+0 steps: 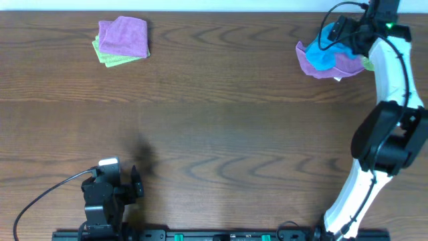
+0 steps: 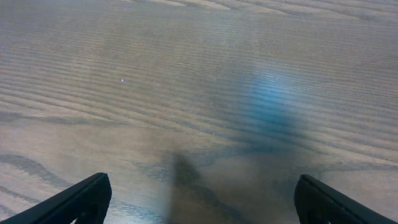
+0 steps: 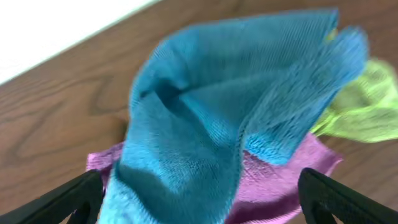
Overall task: Fold the cloth
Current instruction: 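Reach the right gripper to the blue cloth on the right pile, then grasp the blue cloth and drag it toward table center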
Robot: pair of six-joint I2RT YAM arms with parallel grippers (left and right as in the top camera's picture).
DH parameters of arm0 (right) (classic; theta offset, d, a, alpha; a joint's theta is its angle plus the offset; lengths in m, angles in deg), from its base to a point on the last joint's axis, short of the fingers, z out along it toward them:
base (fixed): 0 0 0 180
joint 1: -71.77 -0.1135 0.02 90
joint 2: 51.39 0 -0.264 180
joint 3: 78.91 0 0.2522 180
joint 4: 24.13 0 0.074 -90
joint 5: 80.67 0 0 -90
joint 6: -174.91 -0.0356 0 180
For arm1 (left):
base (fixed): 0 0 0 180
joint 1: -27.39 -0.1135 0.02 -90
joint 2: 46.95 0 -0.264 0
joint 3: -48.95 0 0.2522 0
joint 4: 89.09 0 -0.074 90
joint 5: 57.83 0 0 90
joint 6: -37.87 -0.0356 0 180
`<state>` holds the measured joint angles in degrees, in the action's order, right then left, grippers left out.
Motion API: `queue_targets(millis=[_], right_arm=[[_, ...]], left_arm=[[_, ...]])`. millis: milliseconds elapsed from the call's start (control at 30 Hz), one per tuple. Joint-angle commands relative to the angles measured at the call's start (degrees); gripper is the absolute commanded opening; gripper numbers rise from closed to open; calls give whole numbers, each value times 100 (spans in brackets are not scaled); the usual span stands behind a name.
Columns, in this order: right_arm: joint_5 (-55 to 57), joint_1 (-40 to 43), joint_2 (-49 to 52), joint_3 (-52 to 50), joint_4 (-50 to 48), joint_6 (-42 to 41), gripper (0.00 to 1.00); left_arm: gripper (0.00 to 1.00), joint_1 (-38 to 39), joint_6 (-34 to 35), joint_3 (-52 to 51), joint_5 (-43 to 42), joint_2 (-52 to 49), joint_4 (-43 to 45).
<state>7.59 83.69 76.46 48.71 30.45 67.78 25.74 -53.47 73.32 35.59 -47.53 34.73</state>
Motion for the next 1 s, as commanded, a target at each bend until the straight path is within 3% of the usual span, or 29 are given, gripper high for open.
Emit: queue_targets(millis=[0,333,500,633,867,967], right_arm=[[-142,22,273,94,-66,-542,99],[-197,-44,601,94,-297,-629,97],[-197,-72,610,94,-428,-664,80],[-197,-76,610,94,-450,-662,52],[-197,-76,610,94,-376,-662,39],[-195,-76,614,94,-289,-662,24]], left_arm=[[95,17,-39,-111,59,35,-74],[95,17,-39,-111,59,35,-74],[95,17,-39,-111,59,35,-74],[95,17,-39,-111,59,35,-74],[95,17,-39,-111,59,35,-74],[95,17,-39,-111,59,35,-74]])
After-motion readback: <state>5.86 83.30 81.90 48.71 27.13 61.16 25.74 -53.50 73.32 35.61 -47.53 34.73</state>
